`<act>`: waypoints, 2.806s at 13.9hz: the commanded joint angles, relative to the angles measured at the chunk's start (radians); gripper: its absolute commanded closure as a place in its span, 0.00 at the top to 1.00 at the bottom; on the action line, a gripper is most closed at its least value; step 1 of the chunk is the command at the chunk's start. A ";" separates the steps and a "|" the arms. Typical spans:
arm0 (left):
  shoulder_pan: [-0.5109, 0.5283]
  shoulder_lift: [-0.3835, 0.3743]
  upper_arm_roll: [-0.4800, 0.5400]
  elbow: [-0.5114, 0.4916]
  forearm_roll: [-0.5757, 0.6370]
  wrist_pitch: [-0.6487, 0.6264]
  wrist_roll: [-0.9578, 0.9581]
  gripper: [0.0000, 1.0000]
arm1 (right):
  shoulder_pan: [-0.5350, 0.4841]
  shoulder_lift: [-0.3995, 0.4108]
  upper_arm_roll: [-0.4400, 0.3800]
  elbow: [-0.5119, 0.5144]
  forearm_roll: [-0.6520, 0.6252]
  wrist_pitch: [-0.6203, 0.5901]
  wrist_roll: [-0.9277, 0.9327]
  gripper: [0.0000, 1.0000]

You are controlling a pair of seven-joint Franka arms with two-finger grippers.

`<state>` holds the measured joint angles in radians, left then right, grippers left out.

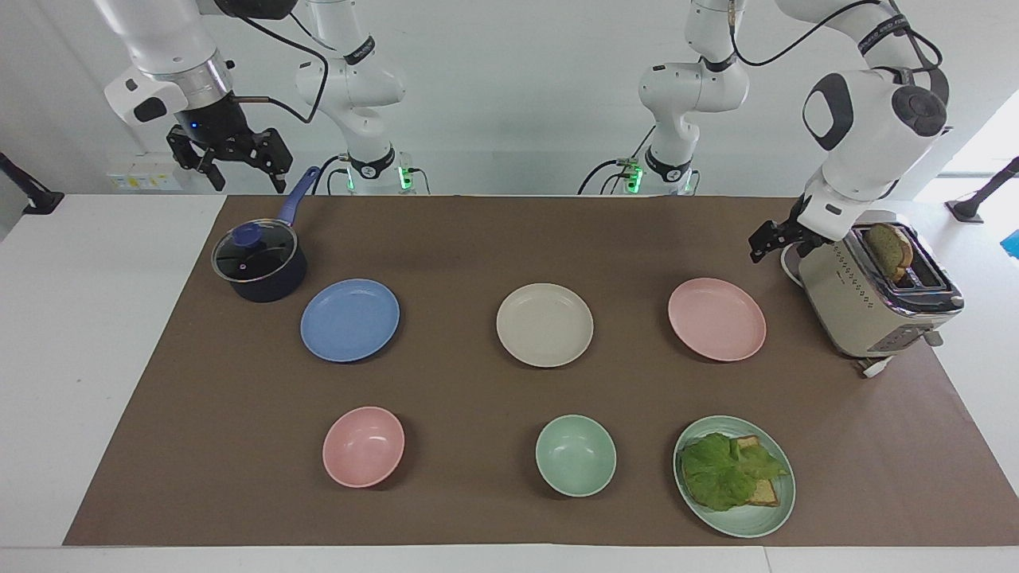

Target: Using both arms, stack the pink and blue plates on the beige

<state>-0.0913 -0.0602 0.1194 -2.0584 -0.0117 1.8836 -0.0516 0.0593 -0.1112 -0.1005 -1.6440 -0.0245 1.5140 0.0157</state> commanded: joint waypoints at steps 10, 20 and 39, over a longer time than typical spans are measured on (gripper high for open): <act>0.079 0.149 -0.009 -0.166 0.010 0.255 0.010 1.00 | -0.009 -0.012 0.002 -0.010 0.017 0.006 0.004 1.00; 0.079 0.142 -0.009 -0.181 0.006 0.238 0.001 0.00 | -0.009 -0.012 0.002 -0.010 0.017 0.006 0.004 1.00; -0.241 0.080 -0.037 0.087 -0.258 -0.063 -0.286 0.00 | -0.010 -0.012 0.002 -0.010 0.017 0.006 0.006 1.00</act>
<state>-0.2767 0.0344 0.0688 -1.9443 -0.2559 1.7597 -0.2873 0.0592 -0.1112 -0.1008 -1.6440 -0.0245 1.5140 0.0157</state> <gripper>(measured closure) 0.956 0.000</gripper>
